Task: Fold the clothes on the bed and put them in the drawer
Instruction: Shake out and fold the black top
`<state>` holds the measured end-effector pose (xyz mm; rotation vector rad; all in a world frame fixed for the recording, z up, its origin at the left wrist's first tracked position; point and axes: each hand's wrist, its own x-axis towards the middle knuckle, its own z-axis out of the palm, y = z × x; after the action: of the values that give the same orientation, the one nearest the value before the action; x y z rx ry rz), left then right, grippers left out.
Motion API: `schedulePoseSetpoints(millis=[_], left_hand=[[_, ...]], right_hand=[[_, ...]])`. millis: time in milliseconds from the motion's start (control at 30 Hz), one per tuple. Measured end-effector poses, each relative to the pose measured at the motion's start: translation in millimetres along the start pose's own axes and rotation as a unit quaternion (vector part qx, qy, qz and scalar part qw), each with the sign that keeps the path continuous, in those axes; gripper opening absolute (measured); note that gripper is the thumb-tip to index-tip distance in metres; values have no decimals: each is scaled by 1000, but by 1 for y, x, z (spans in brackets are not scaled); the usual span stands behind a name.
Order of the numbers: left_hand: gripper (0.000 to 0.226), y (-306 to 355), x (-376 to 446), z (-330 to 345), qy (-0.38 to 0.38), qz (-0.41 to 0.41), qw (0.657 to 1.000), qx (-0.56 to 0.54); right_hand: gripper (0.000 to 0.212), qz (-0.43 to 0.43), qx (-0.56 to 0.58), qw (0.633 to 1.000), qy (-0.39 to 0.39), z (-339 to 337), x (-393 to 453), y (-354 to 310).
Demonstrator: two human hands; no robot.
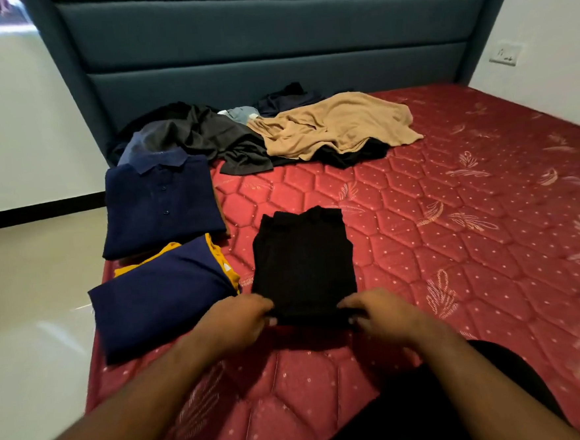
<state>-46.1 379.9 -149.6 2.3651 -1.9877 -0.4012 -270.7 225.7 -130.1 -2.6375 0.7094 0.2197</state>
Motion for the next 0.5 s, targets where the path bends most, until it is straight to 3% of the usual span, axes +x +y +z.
schedulePoseSetpoints(millis=[100, 200, 267, 333, 367, 433, 500], left_hand=[[21, -3, -35, -23, -122, 78, 976, -160], [20, -4, -51, -49, -219, 93, 923, -302], [27, -11, -43, -61, -223, 83, 903, -356], [29, -26, -18, -64, -142, 36, 899, -414], [28, -33, -3, -64, -56, 7, 906, -419], [25, -43, 25, -53, 156, -92, 932, -315], [26, -35, 37, -31, 269, -199, 919, -207]], right_hand=[[22, -18, 277, 952, -132, -16, -26, -2], [18, -35, 354, 922, -151, -34, -36, -2], [14, -24, 358, 925, -126, -46, -27, -2], [9, 8, 364, 930, -47, -55, -3, -2], [9, 28, 377, 926, 24, -55, 14, 1], [17, 74, 390, 900, 182, -48, 53, 7], [43, 117, 359, 887, 265, -29, 79, 12]])
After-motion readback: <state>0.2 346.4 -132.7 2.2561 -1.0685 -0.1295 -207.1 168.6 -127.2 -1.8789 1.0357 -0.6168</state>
